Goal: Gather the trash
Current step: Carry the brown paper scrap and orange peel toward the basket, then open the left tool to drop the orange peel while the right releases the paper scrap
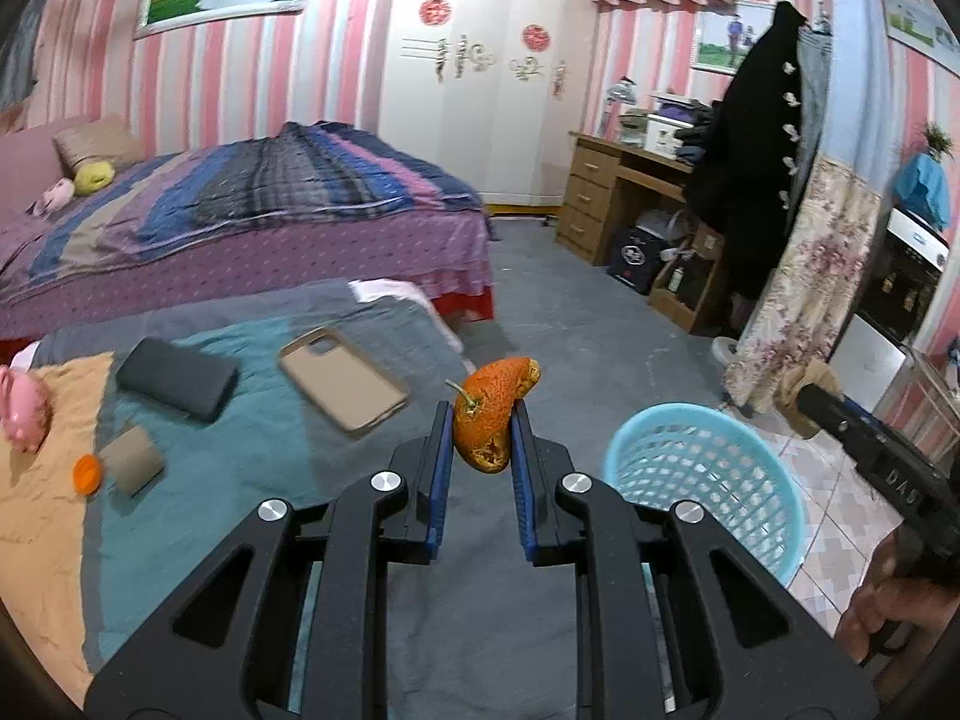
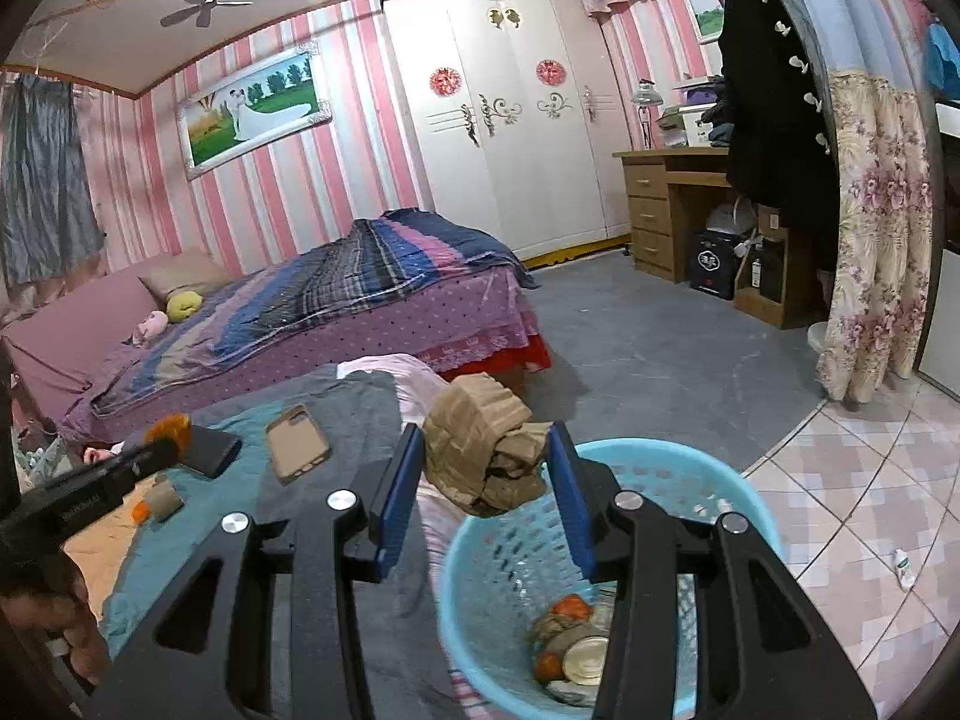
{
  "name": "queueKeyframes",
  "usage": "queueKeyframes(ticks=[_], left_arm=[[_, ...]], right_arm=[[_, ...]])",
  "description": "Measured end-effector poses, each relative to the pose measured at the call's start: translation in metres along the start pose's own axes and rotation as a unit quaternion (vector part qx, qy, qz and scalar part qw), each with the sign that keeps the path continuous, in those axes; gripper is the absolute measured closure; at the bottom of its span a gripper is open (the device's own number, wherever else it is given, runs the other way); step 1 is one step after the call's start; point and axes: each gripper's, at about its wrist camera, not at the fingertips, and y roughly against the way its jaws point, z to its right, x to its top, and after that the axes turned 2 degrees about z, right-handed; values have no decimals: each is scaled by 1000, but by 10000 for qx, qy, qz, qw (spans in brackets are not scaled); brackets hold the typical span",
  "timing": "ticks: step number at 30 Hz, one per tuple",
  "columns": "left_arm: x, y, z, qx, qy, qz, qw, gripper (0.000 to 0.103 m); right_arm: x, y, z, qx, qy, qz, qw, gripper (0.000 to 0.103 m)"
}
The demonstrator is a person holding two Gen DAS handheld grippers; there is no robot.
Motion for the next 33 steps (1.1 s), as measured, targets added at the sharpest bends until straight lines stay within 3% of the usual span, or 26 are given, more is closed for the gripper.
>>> queueKeyframes(ticks=[11, 24, 27, 29, 33], left_arm=[[1, -14, 52, -337, -244, -74, 9991, 86], [-6, -32, 98, -914, -461, -233, 9945, 86], [-7, -40, 114, -1266, -536, -436, 9895, 75], [-7, -40, 123, -1221, -646, -358, 9898, 47], [-6, -44, 127, -1119, -636, -386, 9909, 43]], right_arm=[[7, 6, 35, -170, -83, 14, 9998, 60], [3, 6, 48, -263, -201, -44, 9994, 60], [3, 6, 52, -300, -228, -53, 9993, 60], [3, 6, 52, -311, -246, -38, 9992, 60], [2, 7, 57, -310, -307, -24, 9990, 60]])
